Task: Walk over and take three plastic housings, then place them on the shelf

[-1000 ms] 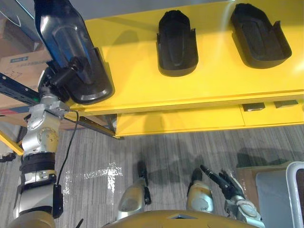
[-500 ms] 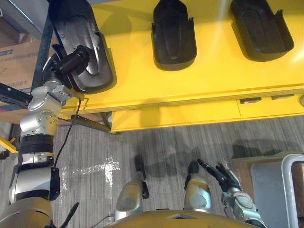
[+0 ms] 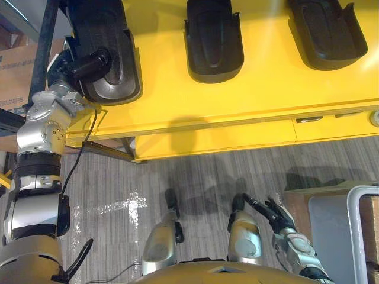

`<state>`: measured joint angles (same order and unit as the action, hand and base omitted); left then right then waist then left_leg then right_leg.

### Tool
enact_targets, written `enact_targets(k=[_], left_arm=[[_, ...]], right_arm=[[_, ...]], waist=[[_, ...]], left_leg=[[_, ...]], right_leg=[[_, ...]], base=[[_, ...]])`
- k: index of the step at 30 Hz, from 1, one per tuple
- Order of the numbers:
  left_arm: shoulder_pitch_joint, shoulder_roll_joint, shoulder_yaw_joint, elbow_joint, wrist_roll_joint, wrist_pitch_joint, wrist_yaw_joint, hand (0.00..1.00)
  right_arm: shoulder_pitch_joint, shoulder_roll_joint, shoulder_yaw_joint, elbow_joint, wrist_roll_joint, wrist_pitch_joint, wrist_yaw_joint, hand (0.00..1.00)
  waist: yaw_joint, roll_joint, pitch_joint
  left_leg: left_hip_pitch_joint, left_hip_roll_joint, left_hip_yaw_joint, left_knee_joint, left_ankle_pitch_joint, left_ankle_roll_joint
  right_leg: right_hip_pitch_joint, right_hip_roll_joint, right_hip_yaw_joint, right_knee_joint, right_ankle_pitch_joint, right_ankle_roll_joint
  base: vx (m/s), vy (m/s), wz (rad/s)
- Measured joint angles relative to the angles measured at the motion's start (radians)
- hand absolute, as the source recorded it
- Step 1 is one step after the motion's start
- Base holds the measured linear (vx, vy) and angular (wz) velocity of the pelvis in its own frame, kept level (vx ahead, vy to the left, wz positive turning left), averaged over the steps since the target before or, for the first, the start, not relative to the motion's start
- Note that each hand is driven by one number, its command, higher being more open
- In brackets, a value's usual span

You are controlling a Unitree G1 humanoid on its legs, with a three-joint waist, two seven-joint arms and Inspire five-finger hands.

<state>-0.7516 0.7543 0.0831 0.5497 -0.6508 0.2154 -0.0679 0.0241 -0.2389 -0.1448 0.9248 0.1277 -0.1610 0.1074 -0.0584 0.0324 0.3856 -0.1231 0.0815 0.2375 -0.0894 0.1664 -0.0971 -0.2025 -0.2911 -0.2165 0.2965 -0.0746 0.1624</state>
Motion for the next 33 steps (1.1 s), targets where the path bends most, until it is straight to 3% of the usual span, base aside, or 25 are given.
enact_targets(k=[11,24,33], left_arm=[[-0.036,0.004,-0.028,0.040,0.152,0.008,0.011,1.00],[-0.035,0.004,-0.037,0.050,0.216,0.006,0.011,1.00],[-0.020,0.014,-0.068,0.049,0.269,0.023,-0.009,1.00]], right_arm=[[0.000,0.001,0.001,0.000,0.027,0.001,-0.008,1.00],[0.005,0.011,0.001,0.000,0.039,0.005,-0.012,1.00],[0.057,0.035,-0.003,0.000,0.039,0.013,-0.030,1.00]], waist=[[-0.005,-0.001,0.000],[-0.013,-0.001,0.000],[-0.019,0.003,-0.006]], left_leg=[[0.014,0.001,0.007,0.000,-0.007,-0.010],[0.040,0.003,0.015,0.000,-0.013,-0.016],[0.102,0.015,0.015,0.000,-0.016,-0.019]], right_leg=[[0.013,0.000,0.003,-0.003,0.000,0.000],[0.054,0.006,0.000,-0.041,0.018,0.004],[0.159,0.023,-0.030,-0.108,0.029,0.004]], base=[[0.00,-0.003,-0.01],[0.00,0.000,0.00],[0.01,0.000,0.02]])
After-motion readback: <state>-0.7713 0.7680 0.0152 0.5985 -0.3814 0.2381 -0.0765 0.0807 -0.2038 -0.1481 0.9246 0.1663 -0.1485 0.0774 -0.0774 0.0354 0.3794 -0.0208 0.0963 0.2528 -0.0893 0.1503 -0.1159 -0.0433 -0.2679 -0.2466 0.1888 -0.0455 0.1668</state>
